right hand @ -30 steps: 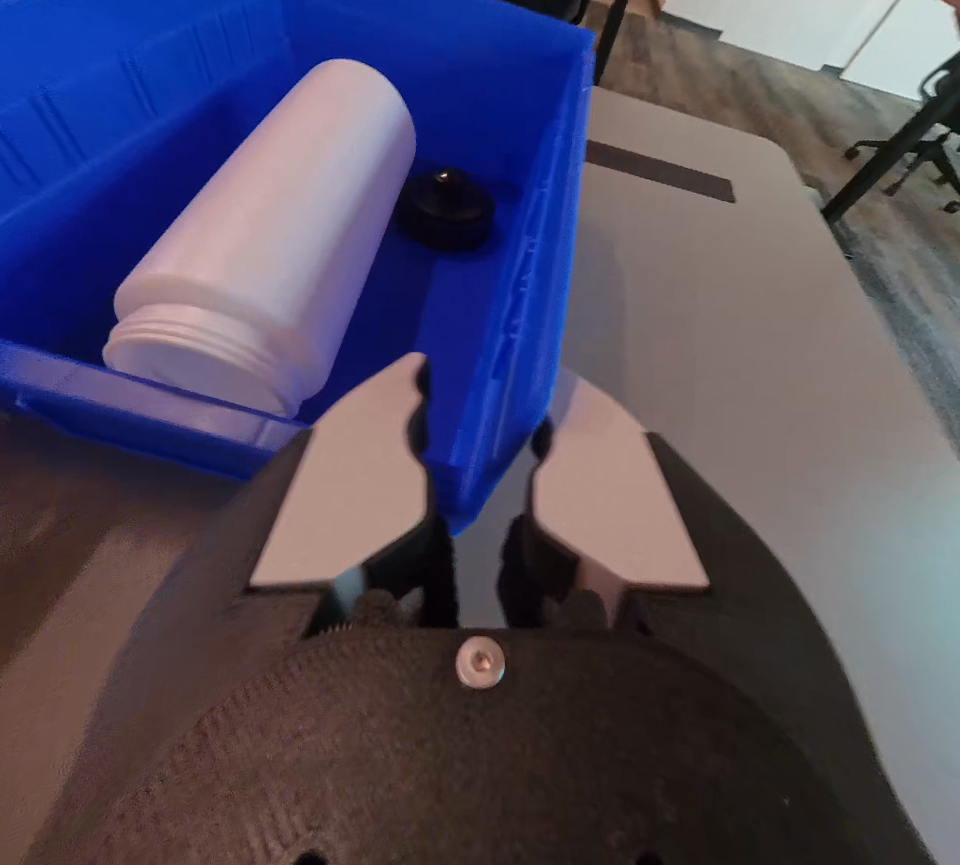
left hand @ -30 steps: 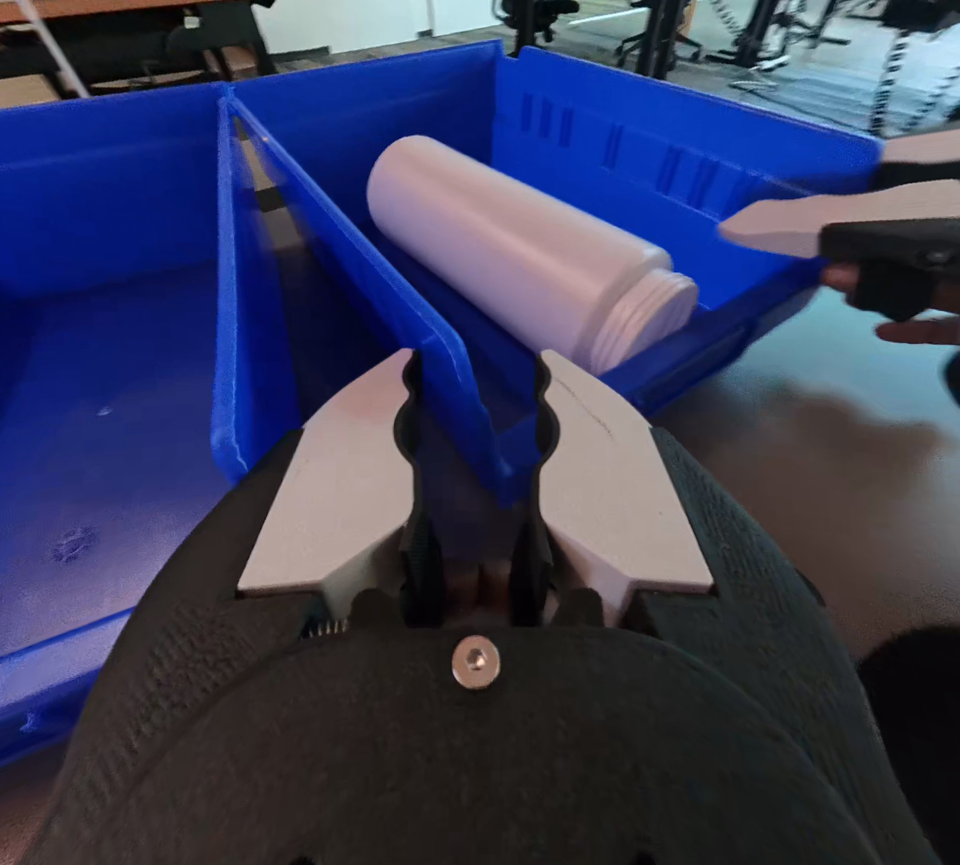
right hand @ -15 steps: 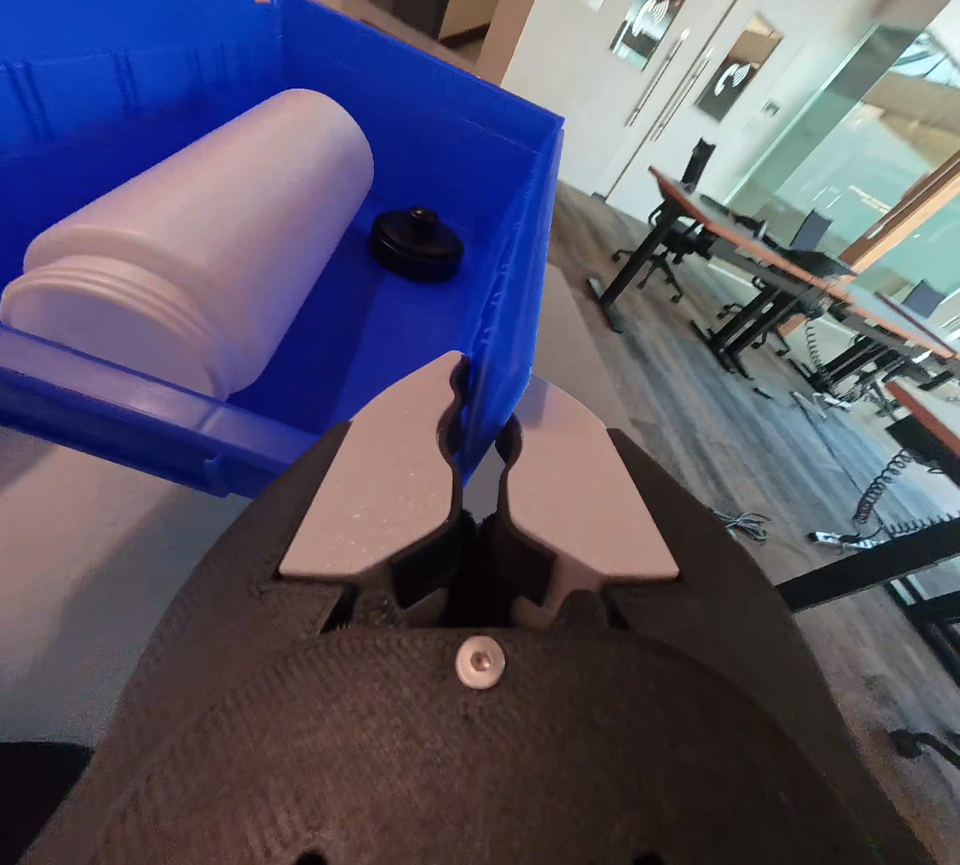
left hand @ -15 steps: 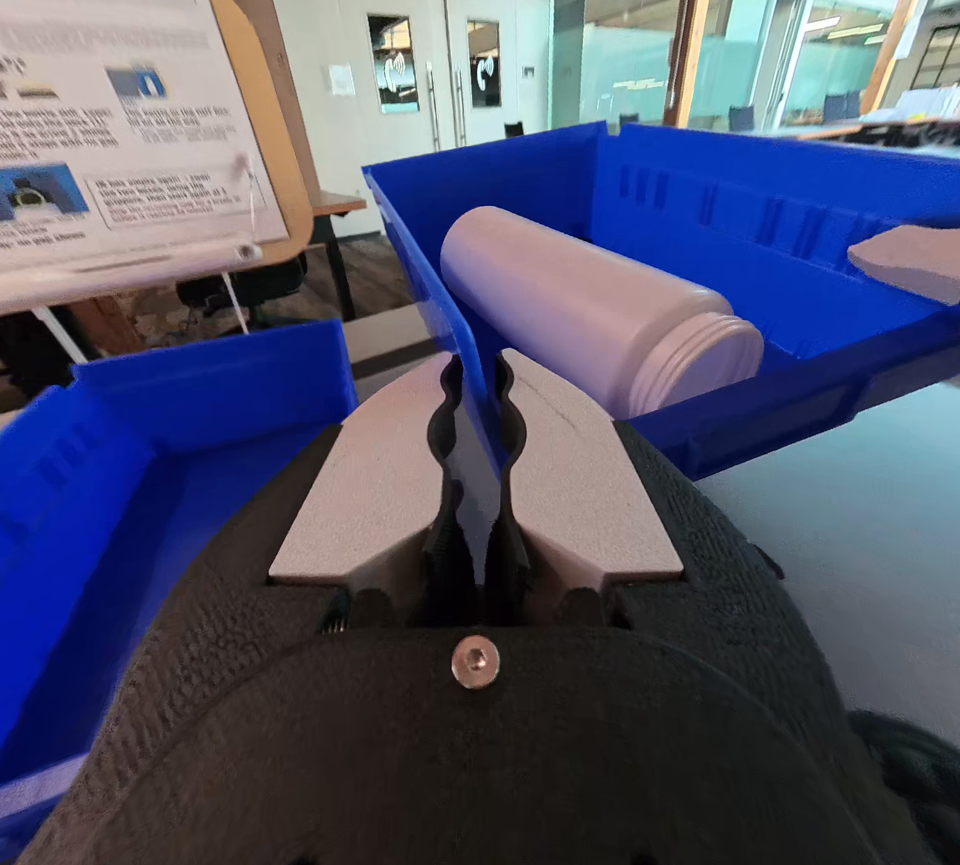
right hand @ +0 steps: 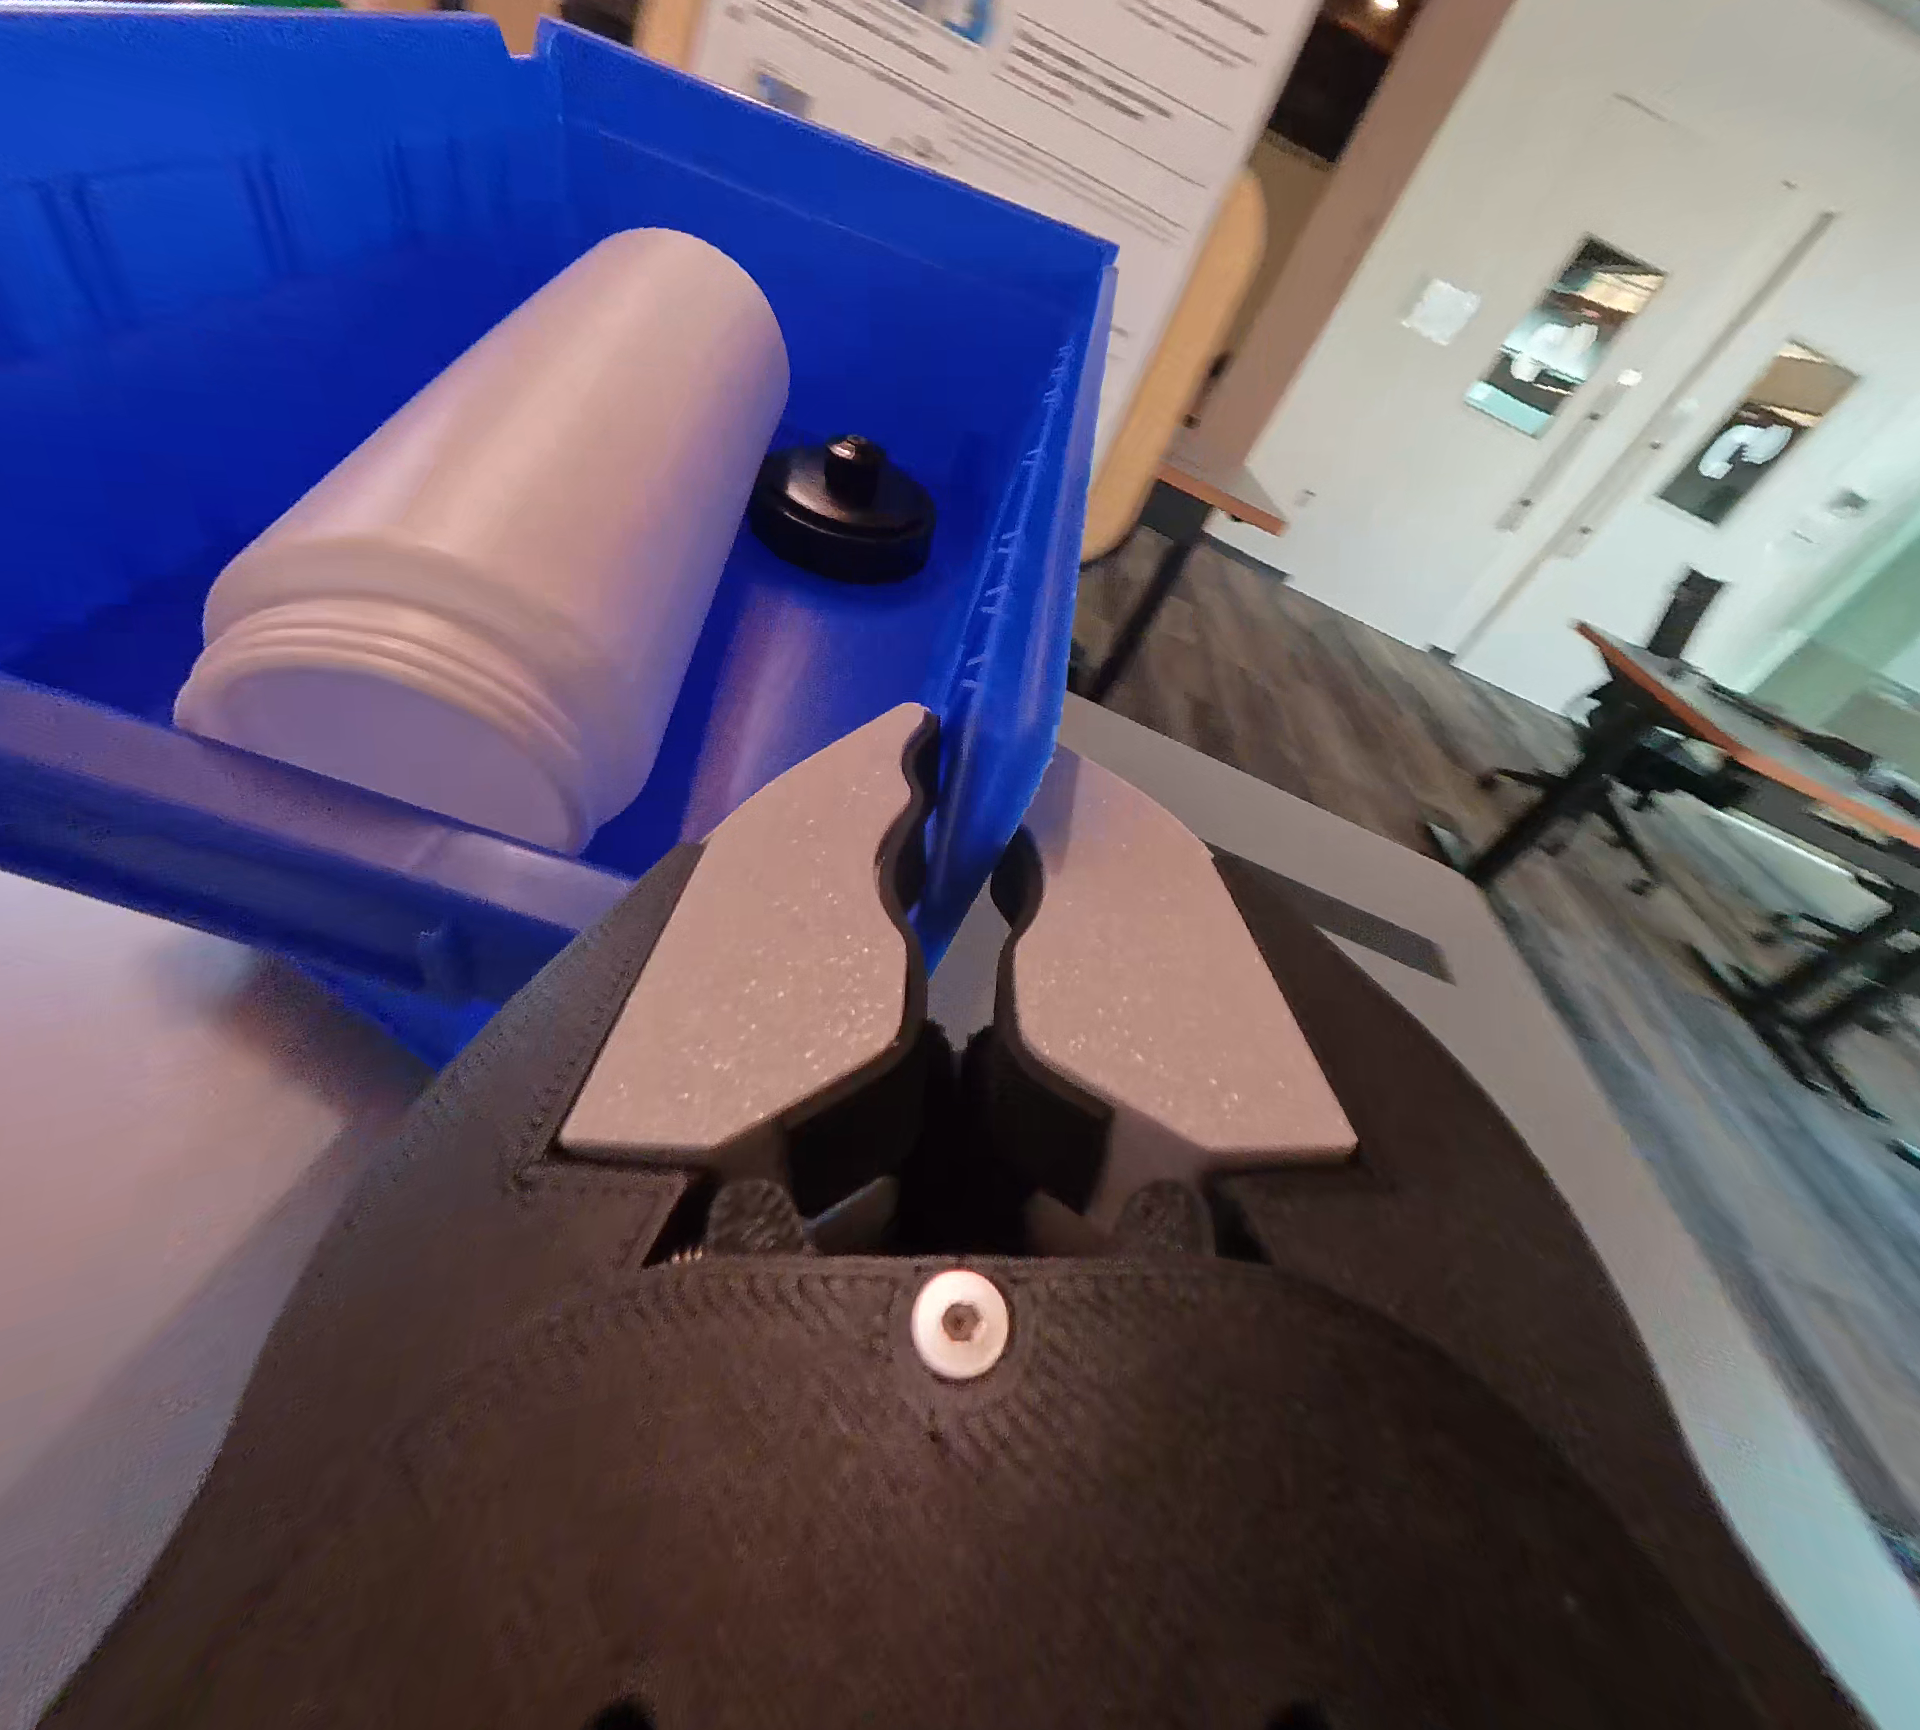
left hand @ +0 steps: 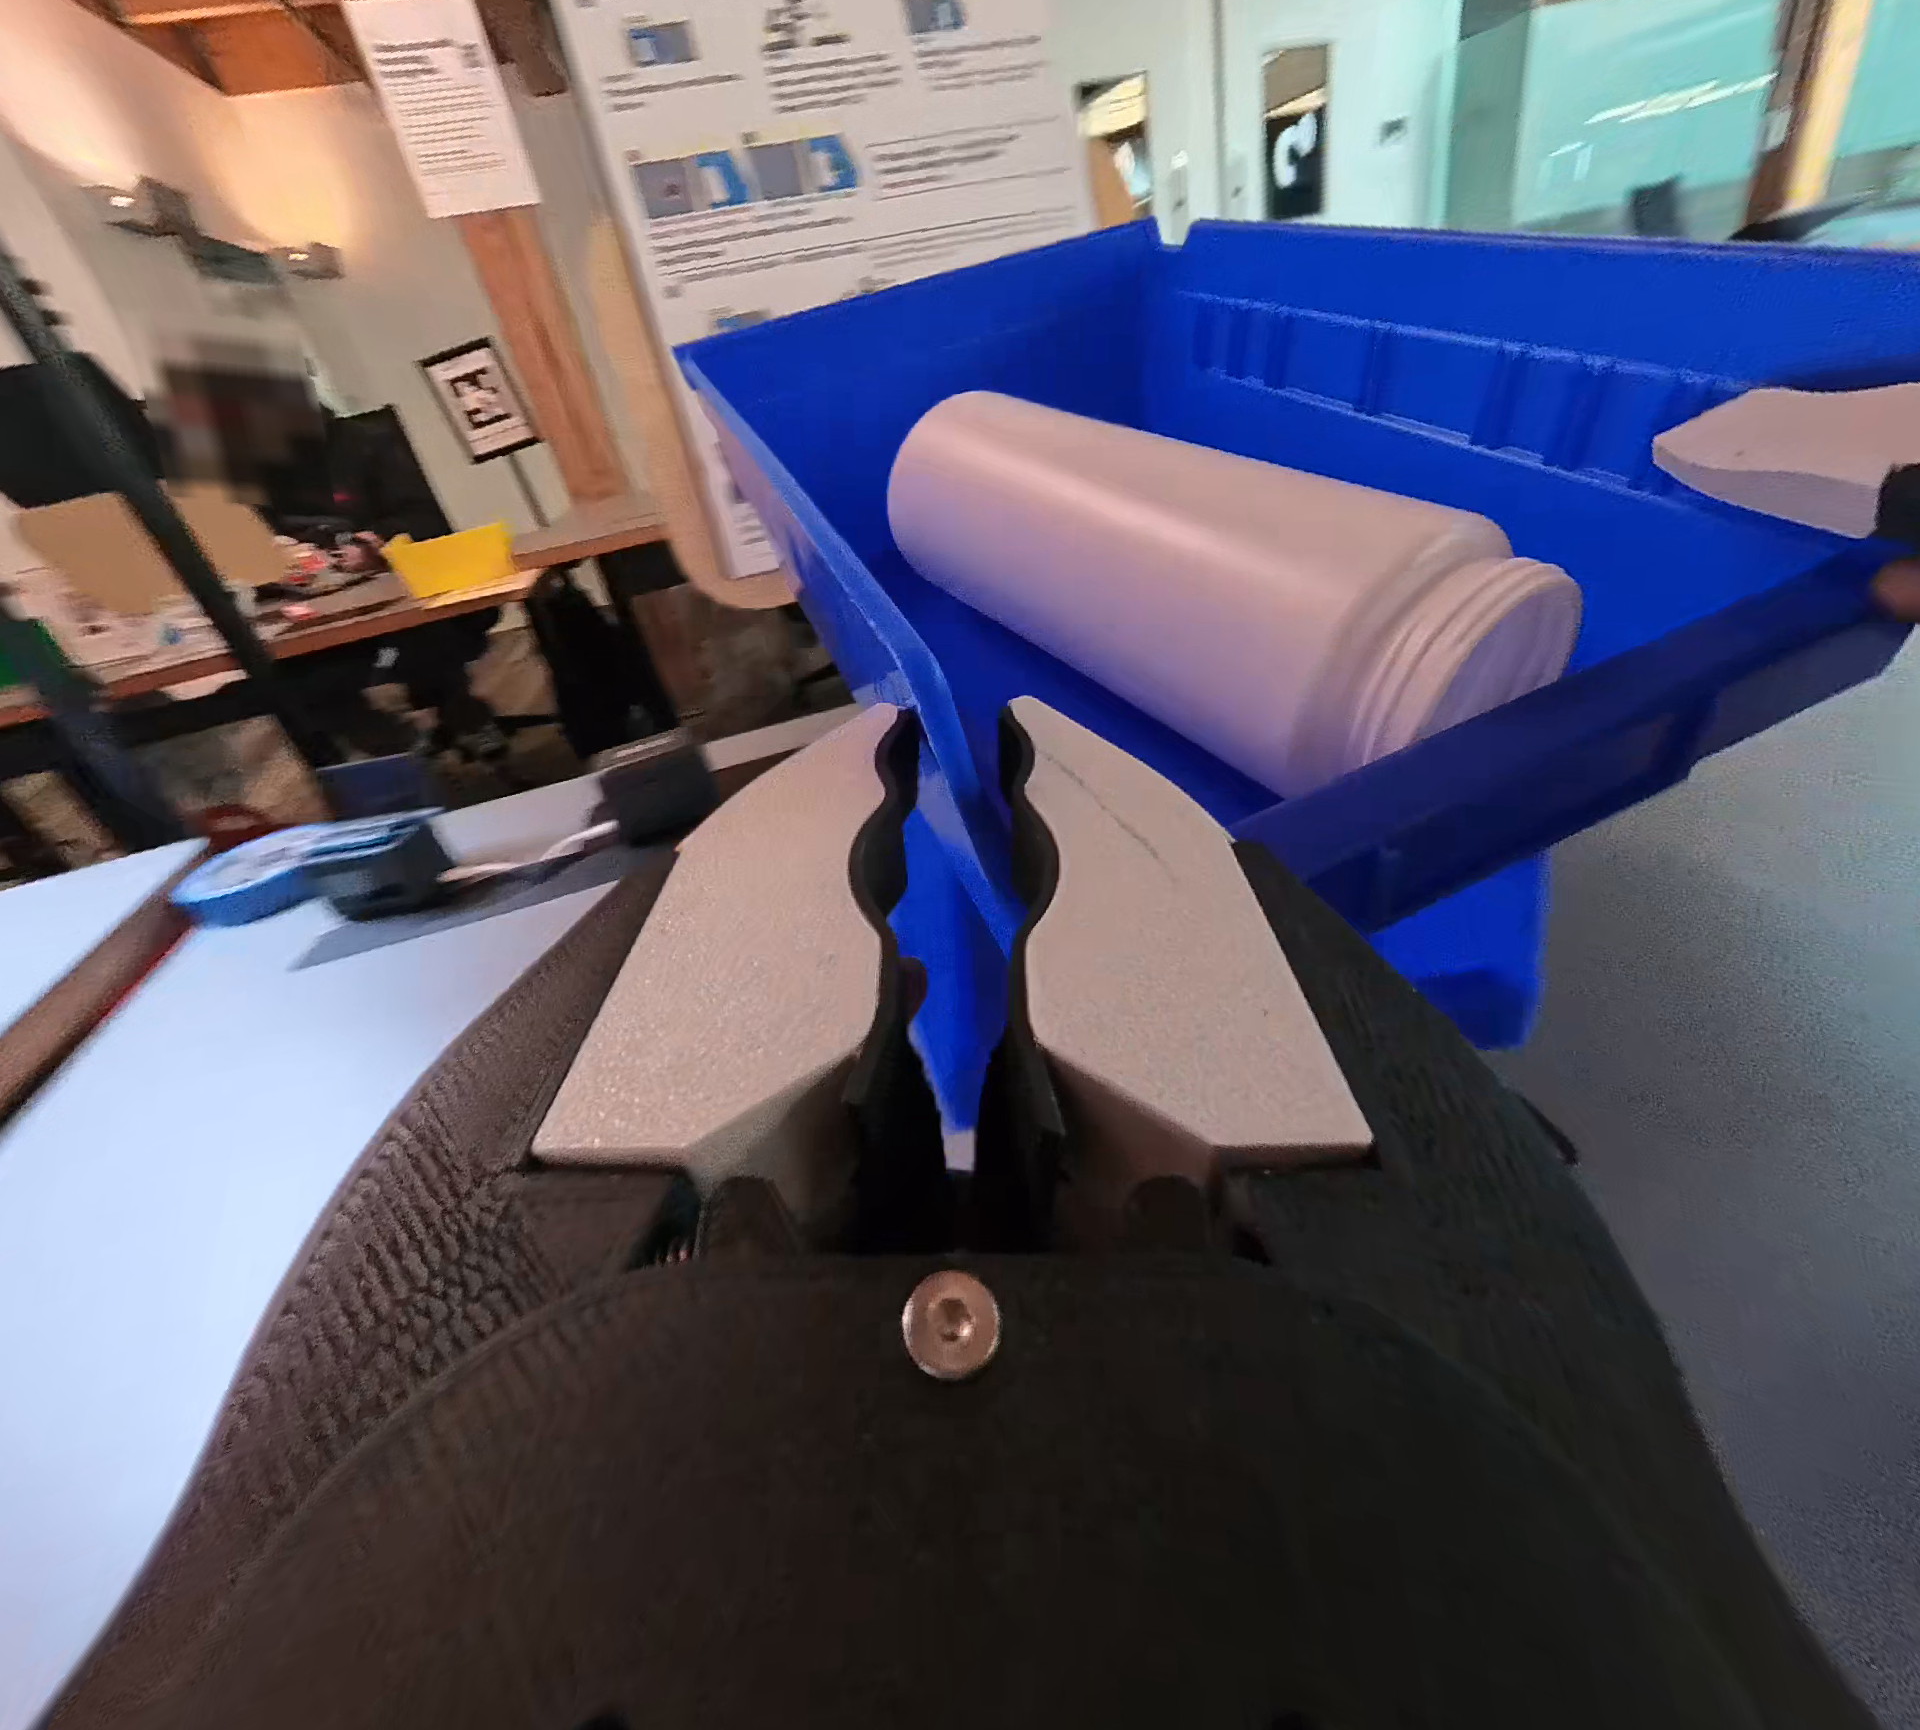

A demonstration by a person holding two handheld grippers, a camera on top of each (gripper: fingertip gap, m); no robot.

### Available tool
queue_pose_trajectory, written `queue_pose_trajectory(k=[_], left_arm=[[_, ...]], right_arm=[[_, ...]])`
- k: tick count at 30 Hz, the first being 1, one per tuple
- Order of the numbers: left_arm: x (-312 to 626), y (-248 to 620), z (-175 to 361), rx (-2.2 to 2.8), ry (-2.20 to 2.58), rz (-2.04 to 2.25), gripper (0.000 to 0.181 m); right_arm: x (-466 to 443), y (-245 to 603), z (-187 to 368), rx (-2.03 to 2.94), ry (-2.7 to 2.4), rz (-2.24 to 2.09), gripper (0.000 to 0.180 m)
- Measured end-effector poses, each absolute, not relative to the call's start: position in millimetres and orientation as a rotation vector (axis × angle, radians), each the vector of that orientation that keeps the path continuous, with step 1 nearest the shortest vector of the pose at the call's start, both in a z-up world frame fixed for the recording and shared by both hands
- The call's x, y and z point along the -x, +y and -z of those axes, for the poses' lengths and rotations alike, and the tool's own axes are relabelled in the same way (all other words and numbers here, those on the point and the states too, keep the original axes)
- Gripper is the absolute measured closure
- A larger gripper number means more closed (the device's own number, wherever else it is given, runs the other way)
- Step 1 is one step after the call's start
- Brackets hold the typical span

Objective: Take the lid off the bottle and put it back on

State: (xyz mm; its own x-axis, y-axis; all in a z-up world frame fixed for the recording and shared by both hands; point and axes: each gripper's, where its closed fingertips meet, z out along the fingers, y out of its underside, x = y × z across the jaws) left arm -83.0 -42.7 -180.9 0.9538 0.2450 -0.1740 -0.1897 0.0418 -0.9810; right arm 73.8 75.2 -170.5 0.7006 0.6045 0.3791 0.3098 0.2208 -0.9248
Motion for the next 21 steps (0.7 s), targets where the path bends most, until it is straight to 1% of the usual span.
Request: queue_pose_trajectory(k=[6, 11, 15, 21], left_arm=[[163, -128, 187, 1.528, -0.104, -0.556, 0.164], [211, -186, 200, 1.531, -0.207, -0.656, 0.166], [238, -208, 230, 1.562, -0.283, -0.661, 0.167], [262, -211, 273, 1.599, -0.366, -0.621, 0.169]], right_arm=[[39, 21, 189, 1.278, -0.949, -0.494, 0.172], [105, -30, 211, 1.238, -1.028, -0.683, 0.169], [137, -54, 241, 1.233, -1.093, -0.725, 0.167], [159, -60, 288, 1.275, -1.184, -0.701, 0.165]])
